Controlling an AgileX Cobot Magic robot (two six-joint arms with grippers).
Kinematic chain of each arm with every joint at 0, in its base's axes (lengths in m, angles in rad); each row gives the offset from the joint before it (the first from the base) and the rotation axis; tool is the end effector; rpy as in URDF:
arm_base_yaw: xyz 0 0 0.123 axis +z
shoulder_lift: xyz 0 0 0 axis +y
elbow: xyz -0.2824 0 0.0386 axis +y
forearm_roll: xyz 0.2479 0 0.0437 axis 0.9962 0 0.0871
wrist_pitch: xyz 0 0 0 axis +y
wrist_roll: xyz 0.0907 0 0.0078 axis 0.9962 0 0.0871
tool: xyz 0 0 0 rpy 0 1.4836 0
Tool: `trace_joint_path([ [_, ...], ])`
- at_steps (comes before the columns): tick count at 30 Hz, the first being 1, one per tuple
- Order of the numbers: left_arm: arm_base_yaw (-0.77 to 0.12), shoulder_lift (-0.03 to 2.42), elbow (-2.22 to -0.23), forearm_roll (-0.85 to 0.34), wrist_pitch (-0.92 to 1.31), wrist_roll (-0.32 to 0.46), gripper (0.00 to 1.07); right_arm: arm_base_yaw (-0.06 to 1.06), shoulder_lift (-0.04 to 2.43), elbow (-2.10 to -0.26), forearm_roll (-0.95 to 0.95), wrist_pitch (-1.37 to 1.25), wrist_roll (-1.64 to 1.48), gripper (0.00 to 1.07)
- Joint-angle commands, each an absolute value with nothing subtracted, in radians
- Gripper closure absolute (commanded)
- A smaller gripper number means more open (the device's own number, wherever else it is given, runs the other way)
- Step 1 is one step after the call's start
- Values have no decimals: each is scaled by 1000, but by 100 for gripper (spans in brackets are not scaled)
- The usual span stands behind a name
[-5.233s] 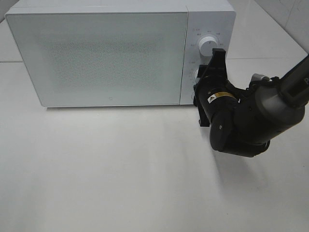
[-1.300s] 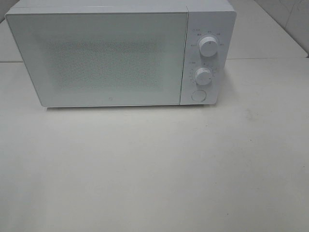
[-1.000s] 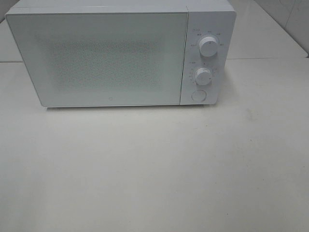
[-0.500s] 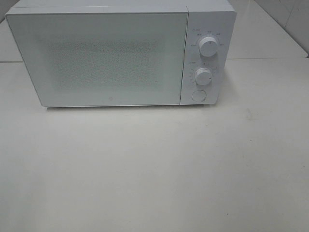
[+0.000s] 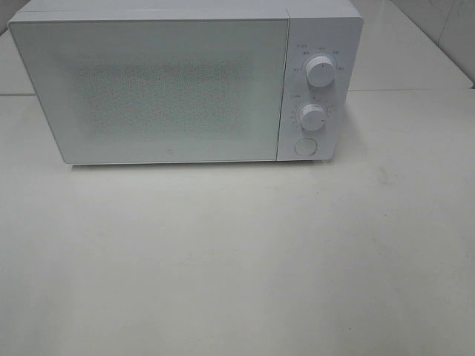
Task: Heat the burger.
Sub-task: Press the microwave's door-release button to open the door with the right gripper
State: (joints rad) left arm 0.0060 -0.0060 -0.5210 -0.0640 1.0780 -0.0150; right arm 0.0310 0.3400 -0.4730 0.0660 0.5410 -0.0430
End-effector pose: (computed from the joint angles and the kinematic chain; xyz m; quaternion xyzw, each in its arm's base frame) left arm -0.0090 -0.0052 0.2817 -0.0070 0.8502 -0.0343 0.5252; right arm 0.0728 0.0054 0.3010 -0.0170 0.8104 0.0268 0.5849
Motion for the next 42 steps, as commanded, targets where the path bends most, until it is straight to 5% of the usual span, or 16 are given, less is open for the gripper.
trace_joint_path([
  [1, 10, -23, -518, -72, 1069, -18, 7, 27, 402, -462, 68, 461, -35, 31],
  [28, 10, -23, -518, -72, 1069, -18, 7, 27, 910, -389, 65, -226, -7, 31],
  [42, 10, -23, -518, -72, 1069, -18, 7, 27, 1138, -217, 72, -811, -47, 31],
])
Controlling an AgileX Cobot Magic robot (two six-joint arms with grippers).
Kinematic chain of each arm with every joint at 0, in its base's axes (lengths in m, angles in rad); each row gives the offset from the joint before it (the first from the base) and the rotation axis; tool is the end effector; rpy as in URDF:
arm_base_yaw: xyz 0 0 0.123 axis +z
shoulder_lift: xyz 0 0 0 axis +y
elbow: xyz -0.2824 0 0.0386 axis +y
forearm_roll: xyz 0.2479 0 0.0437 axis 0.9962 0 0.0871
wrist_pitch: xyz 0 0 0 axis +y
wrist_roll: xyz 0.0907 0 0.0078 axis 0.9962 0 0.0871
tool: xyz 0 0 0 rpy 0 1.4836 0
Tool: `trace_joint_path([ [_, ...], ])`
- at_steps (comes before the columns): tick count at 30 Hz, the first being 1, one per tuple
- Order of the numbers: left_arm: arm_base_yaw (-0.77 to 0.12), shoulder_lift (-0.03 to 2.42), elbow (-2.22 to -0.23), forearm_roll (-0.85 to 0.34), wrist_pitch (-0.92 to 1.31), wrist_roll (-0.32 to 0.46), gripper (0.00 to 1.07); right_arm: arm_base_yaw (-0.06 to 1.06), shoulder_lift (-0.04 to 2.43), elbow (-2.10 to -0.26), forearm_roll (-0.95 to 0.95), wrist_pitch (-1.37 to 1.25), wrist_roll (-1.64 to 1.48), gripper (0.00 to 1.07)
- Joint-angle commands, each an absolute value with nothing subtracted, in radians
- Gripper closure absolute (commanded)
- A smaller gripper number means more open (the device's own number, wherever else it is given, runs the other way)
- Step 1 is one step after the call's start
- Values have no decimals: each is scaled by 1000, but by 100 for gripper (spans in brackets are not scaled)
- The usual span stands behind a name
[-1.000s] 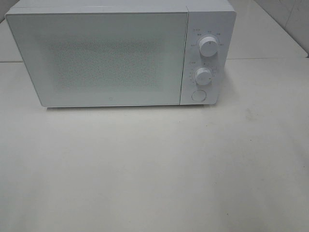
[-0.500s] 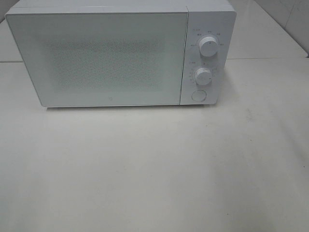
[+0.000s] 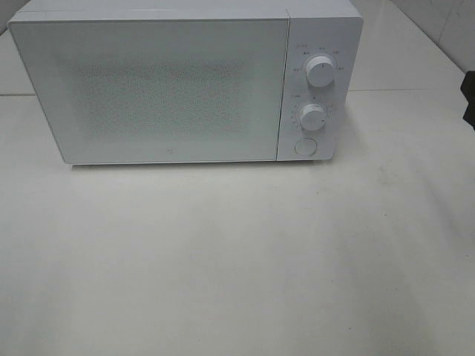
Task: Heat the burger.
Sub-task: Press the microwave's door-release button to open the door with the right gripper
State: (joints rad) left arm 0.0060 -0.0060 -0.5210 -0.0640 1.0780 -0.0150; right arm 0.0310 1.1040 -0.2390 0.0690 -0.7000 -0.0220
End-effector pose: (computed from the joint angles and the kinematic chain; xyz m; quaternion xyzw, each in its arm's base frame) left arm -0.0090 -0.0052 0.2817 -0.0070 0.8502 -0.0343 0.5252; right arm 0.1921 0.0019 0.2249 0.0150 0.7343 0.0047 0.6787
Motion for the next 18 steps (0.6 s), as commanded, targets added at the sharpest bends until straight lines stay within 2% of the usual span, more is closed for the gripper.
trace_joint_path([
  [1, 10, -23, -518, -72, 1069, -18, 7, 27, 1170, -201, 72, -863, -54, 31],
  [6, 10, -23, -518, -72, 1069, -18, 7, 52, 1239, -181, 118, -935, -54, 31],
  [9, 10, -23, -518, -72, 1069, -18, 7, 114, 1291, -175, 188, -980, -60, 31],
  [10, 10, -23, -518, -72, 1069, -18, 7, 170, 1331, -175, 246, -1014, -78, 31],
  [12, 10, -23, -518, -72, 1069, -18, 7, 193, 1349, -175, 274, -1035, -91, 31],
  [13, 10, -23, -518, -72, 1069, -18, 7, 254, 1394, -175, 327, -1073, -121, 31],
  [14, 10, -23, -518, -72, 1069, -18, 7, 254, 1394, -175, 327, -1073, -121, 31],
  [16, 10, -23, -518, -72, 1069, -18, 7, 342, 1454, -175, 438, -1133, -162, 31],
  [17, 10, -23, -518, -72, 1069, -18, 7, 342, 1454, -175, 438, -1133, -162, 31],
  [18, 10, -23, -518, -72, 1069, -18, 7, 403, 1490, -175, 521, -1171, -197, 31],
])
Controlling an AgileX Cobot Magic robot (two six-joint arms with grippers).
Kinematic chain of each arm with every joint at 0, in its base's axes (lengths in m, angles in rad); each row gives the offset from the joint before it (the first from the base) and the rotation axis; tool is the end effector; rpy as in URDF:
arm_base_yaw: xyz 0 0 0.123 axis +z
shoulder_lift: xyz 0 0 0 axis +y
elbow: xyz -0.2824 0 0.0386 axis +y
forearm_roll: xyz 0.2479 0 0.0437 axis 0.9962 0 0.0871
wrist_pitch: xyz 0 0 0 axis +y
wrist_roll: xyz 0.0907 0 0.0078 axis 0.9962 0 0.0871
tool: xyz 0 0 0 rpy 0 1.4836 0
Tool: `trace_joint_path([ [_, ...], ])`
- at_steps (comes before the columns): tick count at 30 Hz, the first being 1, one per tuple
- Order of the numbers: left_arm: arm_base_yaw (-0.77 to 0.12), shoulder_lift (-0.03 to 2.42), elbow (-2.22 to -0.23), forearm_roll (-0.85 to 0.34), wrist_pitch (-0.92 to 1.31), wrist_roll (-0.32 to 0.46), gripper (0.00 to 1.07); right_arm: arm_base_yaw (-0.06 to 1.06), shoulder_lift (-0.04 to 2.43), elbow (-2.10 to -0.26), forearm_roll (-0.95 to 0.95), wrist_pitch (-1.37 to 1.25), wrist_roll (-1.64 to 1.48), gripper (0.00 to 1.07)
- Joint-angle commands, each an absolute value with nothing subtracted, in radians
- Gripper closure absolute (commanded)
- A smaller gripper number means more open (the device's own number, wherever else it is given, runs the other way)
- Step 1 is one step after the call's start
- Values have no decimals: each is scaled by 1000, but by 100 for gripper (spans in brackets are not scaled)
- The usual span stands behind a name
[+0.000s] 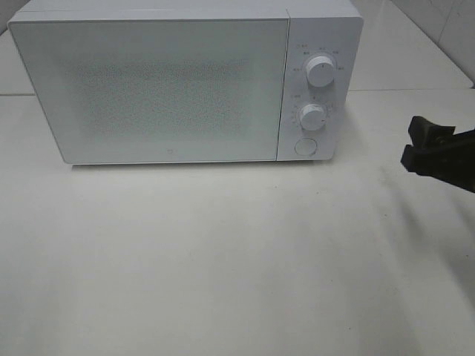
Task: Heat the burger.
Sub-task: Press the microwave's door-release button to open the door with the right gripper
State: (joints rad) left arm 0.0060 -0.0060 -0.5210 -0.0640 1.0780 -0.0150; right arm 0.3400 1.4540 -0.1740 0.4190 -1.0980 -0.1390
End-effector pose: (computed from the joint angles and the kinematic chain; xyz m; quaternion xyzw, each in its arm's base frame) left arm -0.0090 -0.0052 0.2817 -0.0070 0.8502 -0.0343 0.5252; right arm 0.2019 0.0365 0.1717 0.0174 0.7492 -0.0069 0.6621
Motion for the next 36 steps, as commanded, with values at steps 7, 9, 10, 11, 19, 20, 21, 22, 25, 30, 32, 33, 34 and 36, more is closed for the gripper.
trace_joint_path([
  [7, 10, -23, -518, -72, 1069, -18, 7, 635, 1604, -225, 782, -1245, -328, 31],
  [9, 10, -23, -518, -72, 1069, -18, 7, 690, 1634, -253, 827, -1245, -355, 31],
  [10, 10, -23, -518, -72, 1069, -18, 7, 714, 1645, -264, 845, -1245, -362, 31],
  [11, 10, -23, -518, -72, 1069, -18, 7, 714, 1645, -264, 845, -1245, -362, 31],
  [19, 10, -23, -518, -72, 1069, -18, 7, 803, 1742, -381, 881, -1210, -375, 31],
  [20, 10, -23, -518, -72, 1069, -18, 7, 807, 1758, -405, 880, -1201, -375, 31],
  [21, 10, -23, -518, -72, 1069, -18, 7, 811, 1765, -417, 880, -1193, -375, 31],
  [22, 10, -23, -518, -72, 1069, -18, 7, 811, 1765, -417, 880, -1193, -375, 31],
  [25, 10, -23, -518, -72, 1069, -18, 7, 818, 1784, -453, 880, -1160, -368, 31],
  [30, 10, -23, -518, -72, 1069, -18, 7, 818, 1795, -480, 880, -1114, -360, 32],
  [32, 10, -23, -518, -72, 1069, -18, 7, 818, 1795, -483, 880, -1112, -349, 33],
  [33, 10, -23, -518, -72, 1069, -18, 7, 818, 1795, -486, 878, -1108, -308, 35],
  [34, 10, -23, -518, -72, 1069, -18, 7, 818, 1795, -486, 878, -1109, -277, 36],
  [36, 10, -23, -518, -72, 1069, -18, 7, 818, 1795, -486, 878, -1104, -214, 38],
])
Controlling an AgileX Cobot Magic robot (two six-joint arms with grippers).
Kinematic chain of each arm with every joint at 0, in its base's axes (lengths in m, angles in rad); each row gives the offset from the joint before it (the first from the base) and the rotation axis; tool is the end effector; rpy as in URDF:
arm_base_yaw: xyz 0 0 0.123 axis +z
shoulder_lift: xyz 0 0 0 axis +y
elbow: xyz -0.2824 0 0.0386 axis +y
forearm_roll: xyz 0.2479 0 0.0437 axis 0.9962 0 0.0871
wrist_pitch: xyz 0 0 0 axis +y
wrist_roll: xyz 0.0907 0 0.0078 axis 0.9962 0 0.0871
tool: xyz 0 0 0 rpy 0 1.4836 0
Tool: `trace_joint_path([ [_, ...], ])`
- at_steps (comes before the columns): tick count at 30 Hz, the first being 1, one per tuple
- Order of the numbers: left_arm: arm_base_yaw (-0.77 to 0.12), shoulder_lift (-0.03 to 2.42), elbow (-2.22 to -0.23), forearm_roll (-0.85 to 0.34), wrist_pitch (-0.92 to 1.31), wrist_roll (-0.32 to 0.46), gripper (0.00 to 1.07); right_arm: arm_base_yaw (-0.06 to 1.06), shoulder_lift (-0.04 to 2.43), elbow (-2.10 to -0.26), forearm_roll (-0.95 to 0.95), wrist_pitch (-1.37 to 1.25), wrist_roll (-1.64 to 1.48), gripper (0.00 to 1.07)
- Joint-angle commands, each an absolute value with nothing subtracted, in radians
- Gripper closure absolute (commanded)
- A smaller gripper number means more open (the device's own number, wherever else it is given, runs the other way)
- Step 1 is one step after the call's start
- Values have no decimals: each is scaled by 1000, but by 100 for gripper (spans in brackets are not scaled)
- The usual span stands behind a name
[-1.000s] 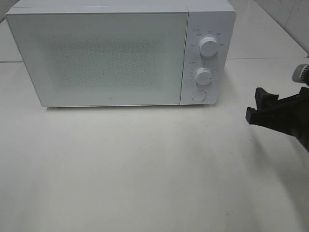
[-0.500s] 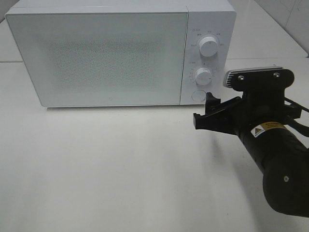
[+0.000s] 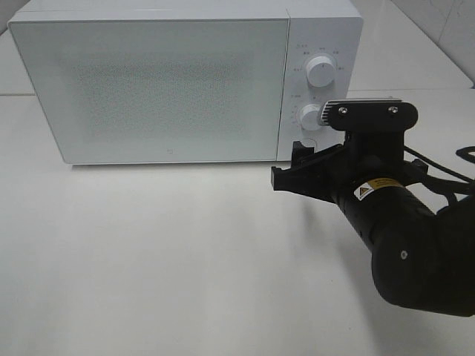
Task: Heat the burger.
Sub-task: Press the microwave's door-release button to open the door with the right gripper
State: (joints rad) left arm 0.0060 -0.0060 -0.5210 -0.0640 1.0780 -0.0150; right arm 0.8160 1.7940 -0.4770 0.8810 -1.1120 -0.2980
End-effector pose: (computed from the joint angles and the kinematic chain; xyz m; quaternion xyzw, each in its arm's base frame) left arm -0.0090 -0.0052 0.2817 -0.0070 0.8502 -0.0343 0.5252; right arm 0.2289 0.1515 0.1401 -0.0221 0.7828 -0.0011 0.6219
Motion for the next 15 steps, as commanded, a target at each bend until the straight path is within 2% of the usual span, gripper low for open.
trace_joint_path([
  [1, 10, -23, -518, -72, 1069, -18, 7, 818, 1795, -486, 878, -1100, -143, 41],
  [4, 10, -23, -518, -72, 1069, -18, 7, 818, 1795, -486, 878, -1097, -98, 43],
  [6, 10, -23, -518, -72, 1069, -18, 7, 818, 1795, -486, 878, -1094, 97, 53],
  [7, 10, -23, -518, -72, 1069, -18, 7, 818, 1795, -486, 878, -1094, 97, 53],
  [9, 10, -23, -518, -72, 1069, -18, 7, 818, 1795, -486, 878, -1094, 243, 62],
  [11, 10, -23, -518, -72, 1069, -18, 7, 818, 1795, -486, 878, -1094, 286, 64],
  [12, 10, -23, -518, -72, 1069, -18, 7, 818, 1795, -486, 878, -1094, 406, 71],
  [13, 10, -23, -518, -72, 1069, -18, 7, 818, 1795, -486, 878, -1094, 406, 71],
  [15, 10, -23, -518, -72, 1069, -18, 7, 818, 1795, -486, 878, -1094, 601, 83],
])
